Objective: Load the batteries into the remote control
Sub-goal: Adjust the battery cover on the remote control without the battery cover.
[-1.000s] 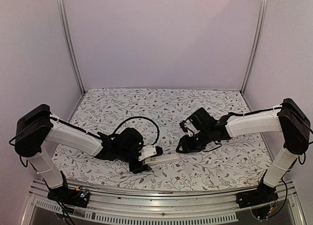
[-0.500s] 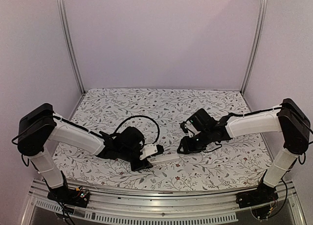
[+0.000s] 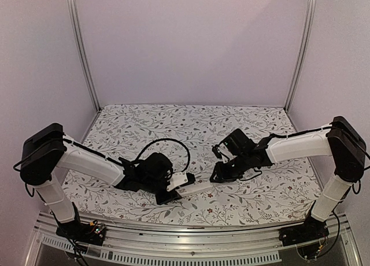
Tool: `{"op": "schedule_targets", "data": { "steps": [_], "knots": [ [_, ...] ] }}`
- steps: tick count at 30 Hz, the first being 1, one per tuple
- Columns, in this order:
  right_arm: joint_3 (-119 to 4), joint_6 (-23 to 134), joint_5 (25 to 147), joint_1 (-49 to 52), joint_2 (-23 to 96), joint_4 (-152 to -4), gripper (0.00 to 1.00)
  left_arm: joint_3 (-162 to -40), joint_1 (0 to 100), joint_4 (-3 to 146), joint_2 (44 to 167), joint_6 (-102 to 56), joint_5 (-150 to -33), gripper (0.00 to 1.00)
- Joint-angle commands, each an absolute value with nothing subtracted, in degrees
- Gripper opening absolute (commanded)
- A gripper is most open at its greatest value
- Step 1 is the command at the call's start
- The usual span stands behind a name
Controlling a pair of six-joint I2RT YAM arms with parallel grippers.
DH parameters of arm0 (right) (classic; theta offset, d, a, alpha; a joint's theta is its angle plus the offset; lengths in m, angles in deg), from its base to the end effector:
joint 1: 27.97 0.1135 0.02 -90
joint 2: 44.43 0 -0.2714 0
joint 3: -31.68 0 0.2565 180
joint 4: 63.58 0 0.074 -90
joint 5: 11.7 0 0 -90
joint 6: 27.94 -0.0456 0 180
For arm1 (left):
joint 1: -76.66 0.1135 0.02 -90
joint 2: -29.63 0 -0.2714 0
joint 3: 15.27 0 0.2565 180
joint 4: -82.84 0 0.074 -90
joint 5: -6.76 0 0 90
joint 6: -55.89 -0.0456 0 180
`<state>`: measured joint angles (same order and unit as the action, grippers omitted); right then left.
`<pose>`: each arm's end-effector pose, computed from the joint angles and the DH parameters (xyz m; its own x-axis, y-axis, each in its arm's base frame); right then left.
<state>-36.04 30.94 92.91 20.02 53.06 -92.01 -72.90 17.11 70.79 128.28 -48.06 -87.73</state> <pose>0.2192 0.2605 0.1548 -0.9045 -0.2569 -0.3403 -0.3977 0.7962 0.4559 0.1622 -0.2829 0.1180 -0.1802 0.7808 -0.5982 0.9549 0.2848 0.0841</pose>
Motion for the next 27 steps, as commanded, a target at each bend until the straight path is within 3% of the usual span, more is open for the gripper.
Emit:
{"op": "schedule_targets", "data": {
  "steps": [1, 27],
  "knots": [
    [-35.9, 30.9, 94.2, 19.9, 54.5, -91.3, 0.23, -72.2, 16.4, 71.6, 129.0, -47.6, -87.5, 0.35],
    [-34.0, 31.2, 94.3, 20.8, 57.2, -89.3, 0.23, -72.6, 16.4, 71.9, 127.9, -47.1, -87.0, 0.46]
  ]
}}
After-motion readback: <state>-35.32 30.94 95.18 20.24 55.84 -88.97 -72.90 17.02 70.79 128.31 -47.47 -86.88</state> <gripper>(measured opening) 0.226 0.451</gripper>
